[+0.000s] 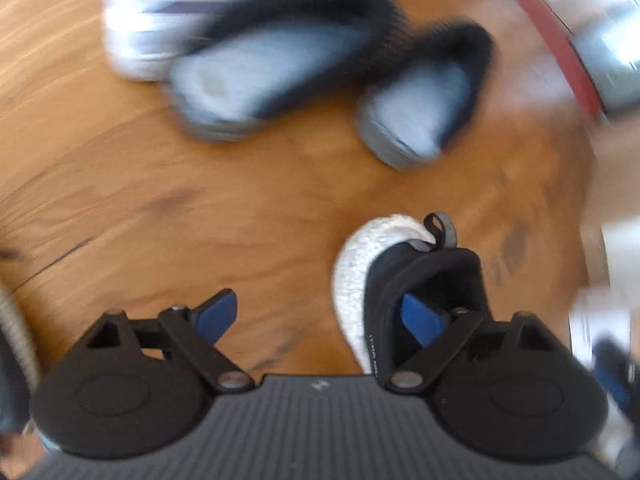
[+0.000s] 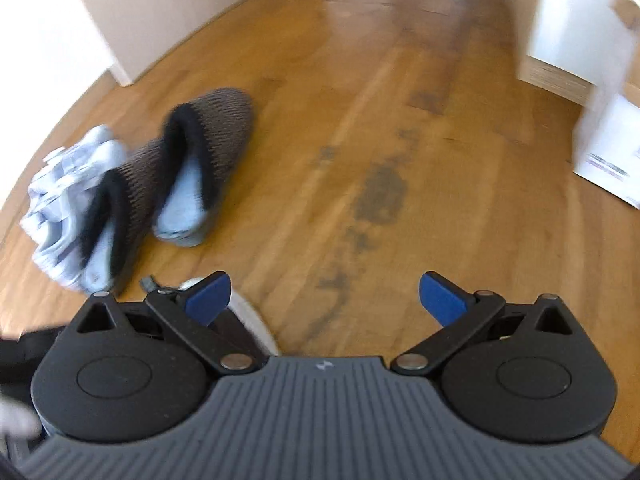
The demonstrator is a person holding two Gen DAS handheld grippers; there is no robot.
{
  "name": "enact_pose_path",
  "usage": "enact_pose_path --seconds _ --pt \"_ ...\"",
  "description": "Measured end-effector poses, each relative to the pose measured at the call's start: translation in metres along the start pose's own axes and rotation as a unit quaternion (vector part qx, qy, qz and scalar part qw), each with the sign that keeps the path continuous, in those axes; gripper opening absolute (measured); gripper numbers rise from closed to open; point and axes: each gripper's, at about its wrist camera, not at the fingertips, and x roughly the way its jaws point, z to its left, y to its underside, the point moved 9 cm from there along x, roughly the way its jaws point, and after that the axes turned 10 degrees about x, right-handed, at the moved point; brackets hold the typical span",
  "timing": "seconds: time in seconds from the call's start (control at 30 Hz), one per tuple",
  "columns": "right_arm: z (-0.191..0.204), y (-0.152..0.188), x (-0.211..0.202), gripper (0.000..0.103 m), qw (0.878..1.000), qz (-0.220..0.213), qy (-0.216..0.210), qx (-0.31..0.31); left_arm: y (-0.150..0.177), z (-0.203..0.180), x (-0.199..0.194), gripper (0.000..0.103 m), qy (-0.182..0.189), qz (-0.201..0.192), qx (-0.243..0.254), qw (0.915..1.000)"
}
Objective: Organize scattered shoes
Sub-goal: 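Carry the black sneakers with both grippers and set them beside the light grey slides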
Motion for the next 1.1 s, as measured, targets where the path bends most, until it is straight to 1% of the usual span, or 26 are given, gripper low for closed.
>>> enact_pose_path --seconds 0.07,0.1,0.13,0.2,0.3,0.33,0.37,0.4,0.43,0.47,0.53,0.57,0.63,0.7,0.77,0.83,0.9,0.93,0.97,1.0,1.03,1.07,1.1 --pt "0.015 0.006 -0.001 0.102 0.999 0.015 -0.034 -0.037 0.0 0.016 -0.013 0.088 0.005 -0.027 -0.019 0.9994" --pt "0.028 0.014 -0.002 0.102 0.996 0.031 -0.057 -0.068 0.0 0.018 -0.017 0.089 0.017 -0.036 -0.022 0.999" --pt "0.043 0.024 -0.001 0.102 0.991 0.045 -0.077 -0.104 -0.001 0.019 -0.022 0.089 0.039 -0.041 -0.022 0.9981" --pt "0.068 0.041 0.004 0.102 0.979 0.063 -0.101 -0.167 -0.001 0.019 -0.032 0.089 0.071 -0.047 -0.025 0.9961" --pt "0.097 0.062 0.015 0.102 0.956 0.063 -0.11 -0.263 -0.002 0.019 -0.047 0.09 0.098 -0.055 -0.023 0.9934" --pt "0.103 0.068 0.02 0.102 0.949 0.06 -0.104 -0.291 -0.001 0.016 -0.048 0.09 0.107 -0.051 -0.022 0.9927" --pt "0.106 0.071 0.024 0.102 0.944 0.058 -0.097 -0.309 0.001 0.013 -0.046 0.09 0.112 -0.045 -0.022 0.9924" --pt "0.108 0.073 0.028 0.102 0.94 0.057 -0.09 -0.323 0.004 0.01 -0.042 0.09 0.121 -0.031 -0.028 0.9918" --pt "0.11 0.074 0.03 0.102 0.939 0.055 -0.083 -0.33 0.004 0.004 -0.036 0.089 0.124 -0.025 -0.033 0.9914" --pt "0.11 0.072 0.029 0.102 0.94 0.053 -0.078 -0.327 0.004 -0.001 -0.03 0.084 0.127 -0.019 -0.037 0.991" --pt "0.108 0.07 0.028 0.102 0.945 0.049 -0.071 -0.317 0.006 -0.01 -0.006 0.04 0.132 -0.001 -0.044 0.9904" --pt "0.107 0.069 0.025 0.102 0.946 0.047 -0.068 -0.312 0.008 -0.013 -0.001 0.013 0.13 0.009 -0.045 0.9904" --pt "0.104 0.068 0.021 0.102 0.949 0.043 -0.063 -0.305 0.008 -0.012 0.001 0.011 0.122 0.004 -0.061 0.9906" --pt "0.102 0.069 0.02 0.102 0.95 0.039 -0.057 -0.304 0.007 -0.009 -0.011 0.008 0.114 -0.004 -0.056 0.9919" --pt "0.1 0.07 0.018 0.102 0.95 0.038 -0.055 -0.305 0.009 0.006 -0.023 0.008 0.102 -0.013 -0.057 0.9931" --pt "0.1 0.071 0.02 0.102 0.95 0.041 -0.052 -0.304 0.01 0.03 -0.033 0.008 0.096 -0.01 -0.082 0.992" --pt "0.105 0.073 0.024 0.102 0.949 0.048 -0.058 -0.306 0.009 0.051 -0.039 0.01 0.099 -0.007 -0.103 0.9897" --pt "0.11 0.075 0.024 0.102 0.947 0.05 -0.065 -0.31 0.007 0.058 -0.042 0.009 0.107 -0.003 -0.107 0.9885" --pt "0.115 0.077 0.024 0.102 0.945 0.052 -0.072 -0.314 0.005 0.06 -0.041 0.014 0.111 -0.001 -0.108 0.9879" --pt "0.124 0.08 0.025 0.102 0.941 0.055 -0.083 -0.323 0.002 0.065 -0.047 0.03 0.115 -0.005 -0.11 0.9872" --pt "0.134 0.085 0.026 0.102 0.935 0.057 -0.097 -0.335 -0.001 0.07 -0.053 0.04 0.12 -0.01 -0.113 0.9864" --pt "0.144 0.088 0.028 0.102 0.929 0.058 -0.109 -0.348 -0.004 0.073 -0.061 0.058 0.12 -0.02 -0.111 0.9864" --pt "0.152 0.092 0.032 0.102 0.925 0.059 -0.118 -0.357 -0.005 0.077 -0.073 0.066 0.121 -0.03 -0.106 0.9865"
